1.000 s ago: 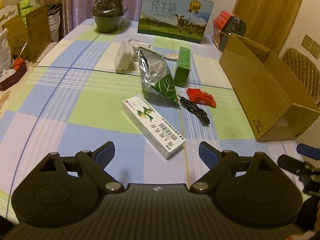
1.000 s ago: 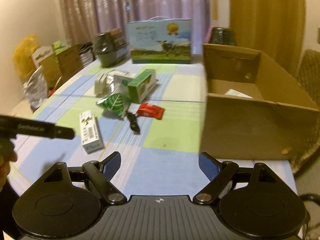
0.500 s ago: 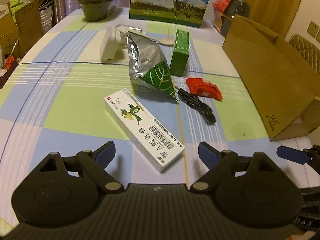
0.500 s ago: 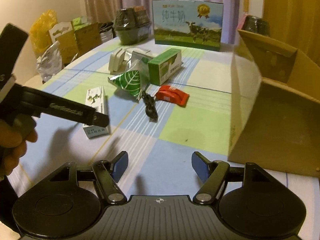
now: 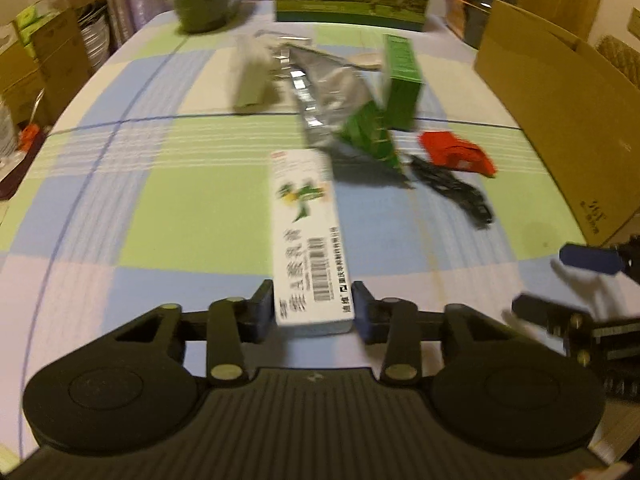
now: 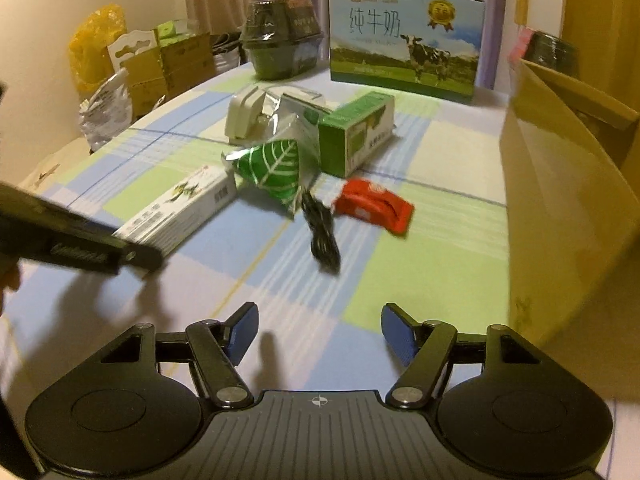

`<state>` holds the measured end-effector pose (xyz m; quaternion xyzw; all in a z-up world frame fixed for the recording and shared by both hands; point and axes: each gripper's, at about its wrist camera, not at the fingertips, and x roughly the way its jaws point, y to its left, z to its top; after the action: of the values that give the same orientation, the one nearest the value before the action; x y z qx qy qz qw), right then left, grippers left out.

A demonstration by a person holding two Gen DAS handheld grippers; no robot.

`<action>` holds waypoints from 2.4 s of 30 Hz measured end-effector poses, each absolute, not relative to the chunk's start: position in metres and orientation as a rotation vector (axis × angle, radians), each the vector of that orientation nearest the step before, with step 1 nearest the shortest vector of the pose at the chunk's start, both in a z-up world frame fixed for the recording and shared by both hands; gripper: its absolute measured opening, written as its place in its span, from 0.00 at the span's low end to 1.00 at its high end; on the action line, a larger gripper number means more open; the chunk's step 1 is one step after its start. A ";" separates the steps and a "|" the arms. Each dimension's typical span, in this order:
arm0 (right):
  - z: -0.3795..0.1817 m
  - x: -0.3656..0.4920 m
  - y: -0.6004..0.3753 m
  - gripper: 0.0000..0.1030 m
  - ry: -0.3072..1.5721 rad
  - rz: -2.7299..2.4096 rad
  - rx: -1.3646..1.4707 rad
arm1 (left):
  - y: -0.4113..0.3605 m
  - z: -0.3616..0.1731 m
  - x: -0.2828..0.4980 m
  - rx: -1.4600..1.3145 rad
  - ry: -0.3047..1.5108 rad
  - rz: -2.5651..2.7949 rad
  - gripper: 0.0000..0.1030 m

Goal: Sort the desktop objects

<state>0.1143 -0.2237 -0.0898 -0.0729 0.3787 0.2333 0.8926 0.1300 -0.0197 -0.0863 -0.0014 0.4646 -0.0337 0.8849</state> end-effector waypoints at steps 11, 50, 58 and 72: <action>-0.100 0.169 -0.190 0.39 0.818 0.479 -0.204 | 0.000 -0.083 0.141 -0.013 0.940 -0.057 0.46; -0.085 0.032 -0.248 0.09 0.895 0.336 -0.042 | -0.057 -0.085 0.081 0.128 0.955 -0.230 0.34; -0.071 0.028 -0.249 0.09 0.867 0.335 -0.023 | -0.057 -0.071 0.074 0.132 0.922 -0.250 0.32; -0.021 0.018 -0.267 0.09 0.750 0.276 0.027 | -0.067 -0.025 0.061 0.093 0.850 -0.280 0.32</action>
<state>0.0176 -0.2665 -0.0212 0.0134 0.3652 0.1343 0.9211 0.0606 -0.0671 -0.0250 0.0448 0.4106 -0.1355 0.9006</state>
